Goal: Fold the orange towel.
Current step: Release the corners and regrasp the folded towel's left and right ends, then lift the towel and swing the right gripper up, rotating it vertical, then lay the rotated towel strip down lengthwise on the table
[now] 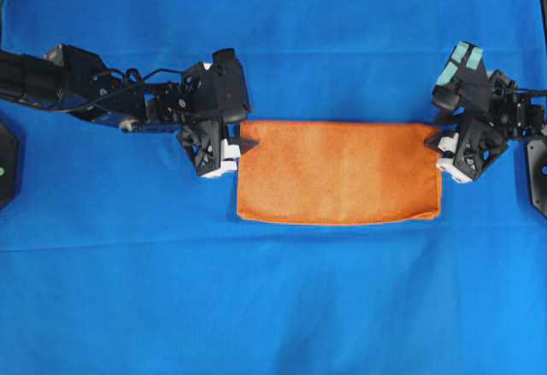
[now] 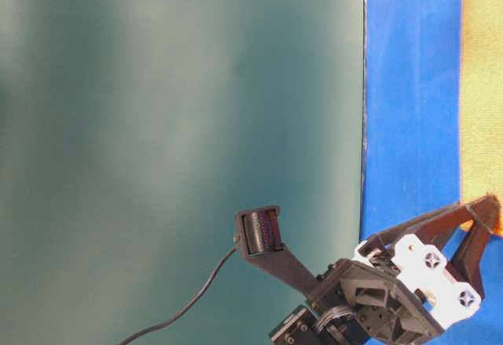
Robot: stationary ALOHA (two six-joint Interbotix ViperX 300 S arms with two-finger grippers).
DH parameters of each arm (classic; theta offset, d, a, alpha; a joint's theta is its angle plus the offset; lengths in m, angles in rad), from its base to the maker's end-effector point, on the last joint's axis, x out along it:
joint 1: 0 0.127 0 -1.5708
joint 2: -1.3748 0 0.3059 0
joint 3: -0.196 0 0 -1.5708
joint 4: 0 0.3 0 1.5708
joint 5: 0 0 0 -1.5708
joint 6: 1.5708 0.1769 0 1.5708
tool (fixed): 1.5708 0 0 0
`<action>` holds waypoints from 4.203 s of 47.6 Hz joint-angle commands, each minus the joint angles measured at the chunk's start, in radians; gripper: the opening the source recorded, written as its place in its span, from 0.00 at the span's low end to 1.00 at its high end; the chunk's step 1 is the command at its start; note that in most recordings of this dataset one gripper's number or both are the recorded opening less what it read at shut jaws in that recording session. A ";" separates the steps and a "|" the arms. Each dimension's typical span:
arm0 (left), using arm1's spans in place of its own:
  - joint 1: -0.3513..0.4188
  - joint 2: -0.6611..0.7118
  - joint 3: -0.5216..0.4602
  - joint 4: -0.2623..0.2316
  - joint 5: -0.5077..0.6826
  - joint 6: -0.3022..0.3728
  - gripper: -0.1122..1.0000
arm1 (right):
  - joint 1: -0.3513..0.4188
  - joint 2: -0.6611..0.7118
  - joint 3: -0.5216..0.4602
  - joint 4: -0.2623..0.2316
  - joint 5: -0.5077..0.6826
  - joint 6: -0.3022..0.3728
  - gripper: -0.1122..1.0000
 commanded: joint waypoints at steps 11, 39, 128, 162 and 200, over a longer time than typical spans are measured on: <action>-0.035 -0.005 -0.038 0.002 0.063 0.014 0.47 | -0.002 -0.006 -0.014 -0.003 -0.008 -0.003 0.16; -0.026 -0.107 -0.087 0.002 0.209 0.031 0.12 | 0.000 -0.117 -0.028 -0.002 0.034 -0.003 0.13; -0.298 -0.026 -0.451 0.002 0.063 0.015 0.12 | -0.291 0.086 -0.488 -0.244 -0.043 -0.006 0.13; -0.295 0.204 -0.735 0.003 0.014 0.133 0.12 | -0.353 -0.166 -0.288 -0.253 0.029 0.000 0.13; -0.336 0.071 -0.272 -0.002 -0.054 -0.081 0.12 | -0.233 0.330 -0.565 -0.249 -0.166 0.006 0.13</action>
